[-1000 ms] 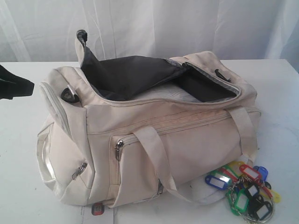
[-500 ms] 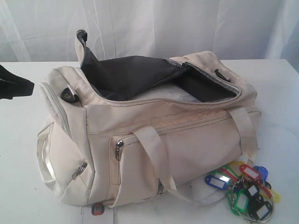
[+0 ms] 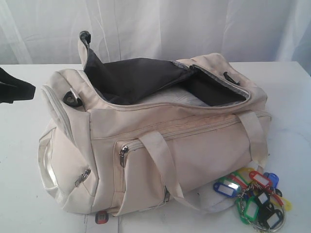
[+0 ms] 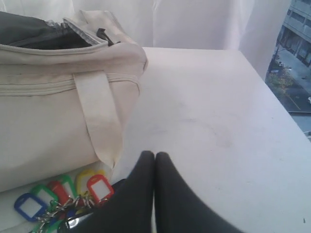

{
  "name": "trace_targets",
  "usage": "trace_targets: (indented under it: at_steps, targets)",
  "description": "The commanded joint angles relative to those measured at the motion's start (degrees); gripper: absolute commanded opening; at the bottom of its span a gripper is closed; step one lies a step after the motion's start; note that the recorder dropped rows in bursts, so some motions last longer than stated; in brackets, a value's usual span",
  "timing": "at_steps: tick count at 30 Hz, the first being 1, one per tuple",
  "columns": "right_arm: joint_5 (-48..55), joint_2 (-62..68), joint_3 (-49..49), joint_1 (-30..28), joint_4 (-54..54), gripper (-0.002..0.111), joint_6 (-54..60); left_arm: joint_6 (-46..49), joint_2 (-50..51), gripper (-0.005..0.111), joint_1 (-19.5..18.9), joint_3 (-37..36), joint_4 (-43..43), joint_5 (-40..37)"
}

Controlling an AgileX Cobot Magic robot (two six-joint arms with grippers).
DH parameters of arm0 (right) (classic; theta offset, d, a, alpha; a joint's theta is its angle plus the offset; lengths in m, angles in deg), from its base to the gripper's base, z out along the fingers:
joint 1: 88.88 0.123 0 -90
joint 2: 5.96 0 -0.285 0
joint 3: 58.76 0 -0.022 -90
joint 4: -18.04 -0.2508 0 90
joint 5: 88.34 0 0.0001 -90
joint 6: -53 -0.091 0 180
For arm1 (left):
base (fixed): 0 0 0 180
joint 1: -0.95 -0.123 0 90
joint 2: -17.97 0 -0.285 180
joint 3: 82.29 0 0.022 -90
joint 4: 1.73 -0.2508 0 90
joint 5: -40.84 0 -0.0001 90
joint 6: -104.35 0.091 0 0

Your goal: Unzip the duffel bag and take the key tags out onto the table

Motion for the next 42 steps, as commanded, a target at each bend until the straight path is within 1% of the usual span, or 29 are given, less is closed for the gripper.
trace_targets:
  at_steps: [1, 5, 25, 26, 27, 33, 42]
  targets:
    - [-0.10, -0.34, 0.25, -2.79, -0.20, 0.000, 1.20, 0.13, -0.63, 0.000, -0.07, -0.24, 0.72, -0.55]
    - [-0.10, -0.34, 0.25, -4.16, -0.32, 0.000, 0.81, 0.13, -0.63, 0.000, -0.07, -0.24, 0.72, -0.55]
    - [-0.02, -0.34, 0.25, -4.02, -0.32, 0.000, 1.28, 0.13, -0.63, 0.000, -0.07, -0.24, 0.72, -0.55]
    - [0.11, -0.34, 0.25, -3.87, -0.20, 0.000, 1.77, 0.13, -0.63, 0.000, -0.07, -0.24, 0.72, -0.55]
    - [0.39, -0.34, 0.25, -3.39, 2.21, 0.000, 4.26, 0.13, -0.63, 0.000, -0.07, -0.24, 0.72, -0.55]
    - [1.19, -0.34, 0.25, 0.00, -0.12, 0.000, 0.60, 0.13, -0.63, 0.000, -0.07, -0.24, 0.72, -0.52]
    - [1.29, -0.34, 0.25, 0.00, -0.24, 0.000, 0.71, 0.13, -0.63, 0.000, -0.07, -0.24, 0.72, -0.52]
